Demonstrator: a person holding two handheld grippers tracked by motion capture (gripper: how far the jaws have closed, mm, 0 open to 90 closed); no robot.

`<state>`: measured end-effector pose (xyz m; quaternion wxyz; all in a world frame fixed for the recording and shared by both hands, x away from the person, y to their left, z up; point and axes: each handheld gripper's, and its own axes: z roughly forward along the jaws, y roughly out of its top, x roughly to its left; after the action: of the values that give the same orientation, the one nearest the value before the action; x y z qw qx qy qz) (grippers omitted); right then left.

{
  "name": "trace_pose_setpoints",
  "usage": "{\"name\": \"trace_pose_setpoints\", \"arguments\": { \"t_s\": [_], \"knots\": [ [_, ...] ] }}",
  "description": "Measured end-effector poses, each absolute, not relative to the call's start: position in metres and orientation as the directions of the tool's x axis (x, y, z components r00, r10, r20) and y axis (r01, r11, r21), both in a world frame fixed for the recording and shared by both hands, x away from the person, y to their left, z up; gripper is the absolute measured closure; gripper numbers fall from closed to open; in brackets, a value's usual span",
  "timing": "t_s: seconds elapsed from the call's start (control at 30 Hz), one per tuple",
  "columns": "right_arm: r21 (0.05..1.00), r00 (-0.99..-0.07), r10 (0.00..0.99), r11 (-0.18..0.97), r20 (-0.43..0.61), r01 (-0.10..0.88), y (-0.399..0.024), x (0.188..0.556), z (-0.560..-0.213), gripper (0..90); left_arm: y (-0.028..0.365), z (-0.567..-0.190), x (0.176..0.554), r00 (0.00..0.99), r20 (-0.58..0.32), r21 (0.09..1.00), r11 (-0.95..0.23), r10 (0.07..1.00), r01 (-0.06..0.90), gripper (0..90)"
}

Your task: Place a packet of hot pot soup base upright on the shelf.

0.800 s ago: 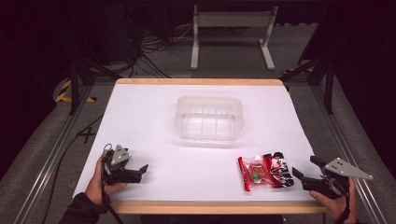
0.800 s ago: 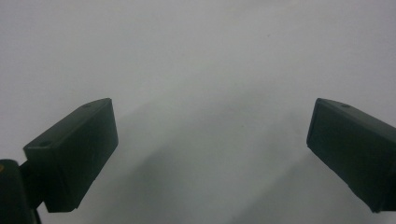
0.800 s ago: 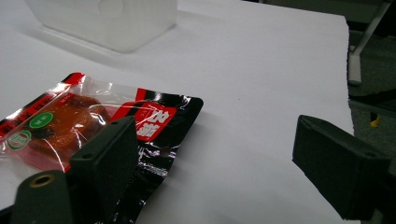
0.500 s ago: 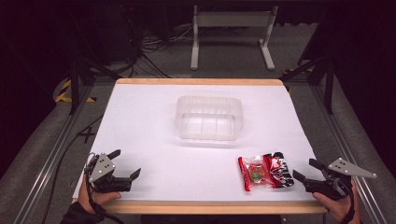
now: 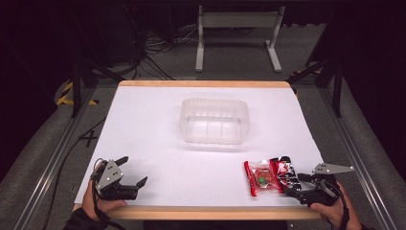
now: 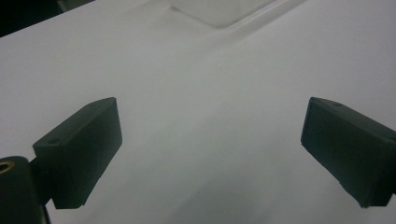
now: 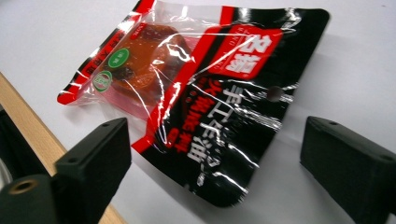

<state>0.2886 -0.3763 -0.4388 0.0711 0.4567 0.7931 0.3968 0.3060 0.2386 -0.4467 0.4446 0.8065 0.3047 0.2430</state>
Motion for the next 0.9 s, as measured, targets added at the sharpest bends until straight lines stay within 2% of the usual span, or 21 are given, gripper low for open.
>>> {"name": "trace_pose_setpoints", "arguments": {
  "t_s": [0.2, 0.27, 0.37, 0.5, 0.57, 0.6, 0.63, 0.7, 0.73, 0.77, 0.9],
  "knots": [
    [0.683, -0.597, 0.717, 0.235, 0.359, 0.692, -0.366, 0.292, -0.44, 5.8, 0.231, -0.449, 0.306, 0.722, 0.129, 0.851, -0.449, 0.68, 0.272, 7.4],
    [0.692, -0.61, 0.66, 0.185, 0.439, 0.698, -0.364, 0.296, -0.44, 8.2, 0.229, -0.449, 0.305, 0.729, 0.139, 0.846, -0.462, 0.671, 0.264, 7.5],
    [0.697, -0.606, 0.652, 0.162, 0.455, 0.698, -0.361, 0.3, -0.438, 11.4, 0.228, -0.449, 0.306, 0.73, 0.135, 0.847, -0.461, 0.67, 0.267, 7.6],
    [0.701, -0.615, 0.585, 0.108, 0.528, 0.705, -0.355, 0.31, -0.438, 22.5, 0.227, -0.45, 0.307, 0.73, 0.133, 0.846, -0.46, 0.671, 0.269, 7.8],
    [0.685, -0.632, 0.582, 0.167, 0.512, 0.709, -0.348, 0.316, -0.44, 28.4, 0.227, -0.45, 0.307, 0.729, 0.13, 0.846, -0.458, 0.672, 0.272, 7.9],
    [0.67, -0.642, 0.574, 0.205, 0.508, 0.714, -0.34, 0.32, -0.441, 36.5, 0.227, -0.45, 0.307, 0.729, 0.131, 0.846, -0.459, 0.672, 0.272, 8.2],
    [0.67, -0.642, 0.574, 0.205, 0.508, 0.714, -0.34, 0.32, -0.441, 36.5, 0.227, -0.45, 0.307, 0.729, 0.132, 0.845, -0.461, 0.672, 0.272, 8.3],
    [0.662, -0.661, 0.581, 0.259, 0.475, 0.703, -0.332, 0.325, -0.442, 44.6, 0.227, -0.45, 0.307, 0.732, 0.135, 0.843, -0.466, 0.668, 0.27, 8.3],
    [0.659, -0.669, 0.57, 0.272, 0.477, 0.701, -0.328, 0.328, -0.443, 54.8, 0.227, -0.45, 0.307, 0.733, 0.134, 0.843, -0.466, 0.667, 0.269, 8.5],
    [0.658, -0.677, 0.57, 0.289, 0.465, 0.695, -0.324, 0.33, -0.443, 60.7, 0.227, -0.45, 0.307, 0.732, 0.137, 0.842, -0.468, 0.667, 0.268, 8.6],
    [0.677, -0.693, 0.565, 0.292, 0.448, 0.675, -0.319, 0.332, -0.441, 73.5, 0.227, -0.45, 0.307, 0.731, 0.134, 0.844, -0.463, 0.669, 0.269, 8.7]
  ]
}}
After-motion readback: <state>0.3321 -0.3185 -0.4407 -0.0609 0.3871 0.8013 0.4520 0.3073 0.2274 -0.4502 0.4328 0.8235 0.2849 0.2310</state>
